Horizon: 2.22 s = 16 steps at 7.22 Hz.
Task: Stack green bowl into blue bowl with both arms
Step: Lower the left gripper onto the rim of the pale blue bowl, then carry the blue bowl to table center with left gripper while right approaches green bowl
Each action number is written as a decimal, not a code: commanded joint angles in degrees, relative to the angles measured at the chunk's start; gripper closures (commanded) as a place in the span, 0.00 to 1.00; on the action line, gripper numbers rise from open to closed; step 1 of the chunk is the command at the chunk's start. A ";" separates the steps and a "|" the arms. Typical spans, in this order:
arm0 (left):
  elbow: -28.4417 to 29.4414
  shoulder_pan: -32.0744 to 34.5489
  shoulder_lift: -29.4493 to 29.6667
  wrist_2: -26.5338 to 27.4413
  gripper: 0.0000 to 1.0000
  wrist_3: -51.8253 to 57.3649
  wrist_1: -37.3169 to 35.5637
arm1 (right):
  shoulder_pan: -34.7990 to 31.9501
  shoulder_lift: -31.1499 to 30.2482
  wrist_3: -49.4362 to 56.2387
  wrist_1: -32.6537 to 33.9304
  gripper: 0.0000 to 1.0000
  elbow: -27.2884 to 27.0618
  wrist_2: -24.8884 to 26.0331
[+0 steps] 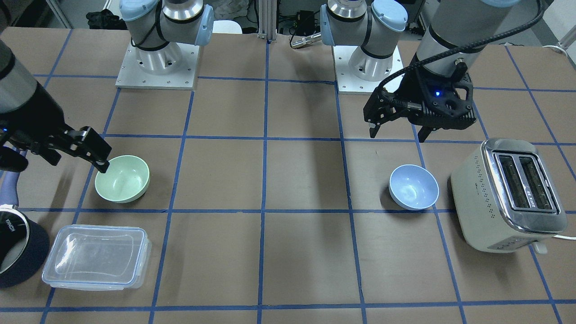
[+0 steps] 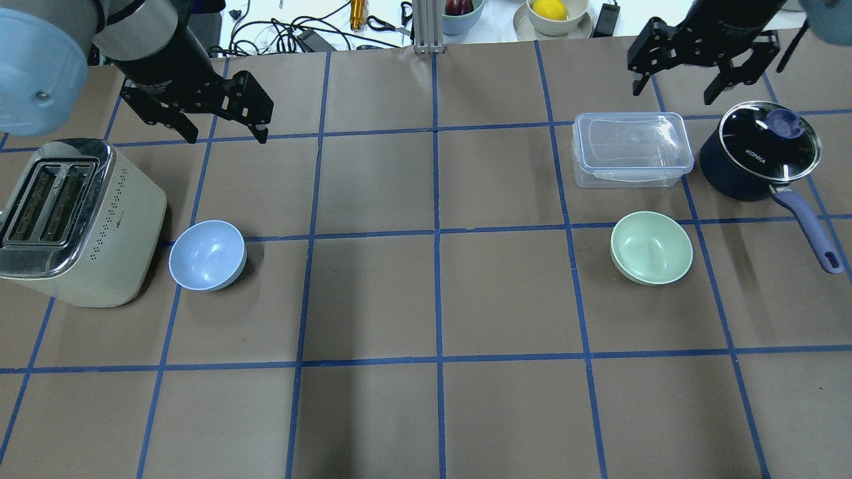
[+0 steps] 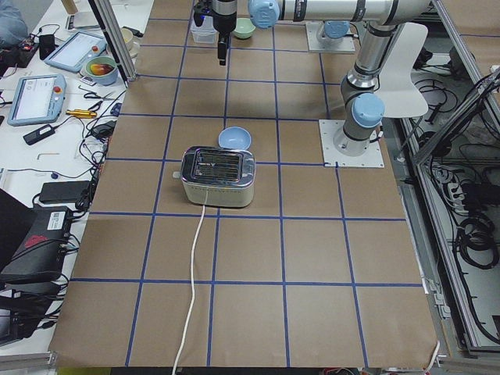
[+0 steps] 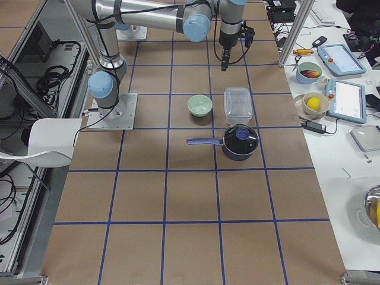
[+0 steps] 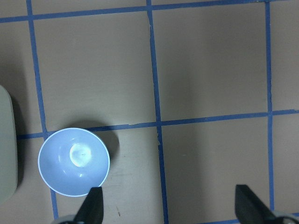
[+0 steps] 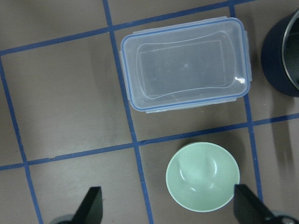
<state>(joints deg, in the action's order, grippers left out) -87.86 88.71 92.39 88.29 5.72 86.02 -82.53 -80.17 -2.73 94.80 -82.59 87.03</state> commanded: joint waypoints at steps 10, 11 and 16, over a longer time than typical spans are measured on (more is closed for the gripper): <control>-30.69 -11.10 9.62 0.13 0.00 6.49 -31.83 | -2.46 1.16 -5.80 0.21 0.00 -0.20 0.25; -30.96 -11.10 12.00 1.09 0.07 6.50 -35.62 | -2.46 1.16 -5.71 0.13 0.00 -0.29 0.33; -28.52 -7.87 13.43 4.53 1.00 0.12 -38.48 | -2.46 0.45 0.80 -4.89 0.00 -0.47 1.12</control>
<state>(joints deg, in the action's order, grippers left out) -117.72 78.90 105.84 92.93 9.11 46.95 -84.99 -80.56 -2.62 90.21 -82.95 88.07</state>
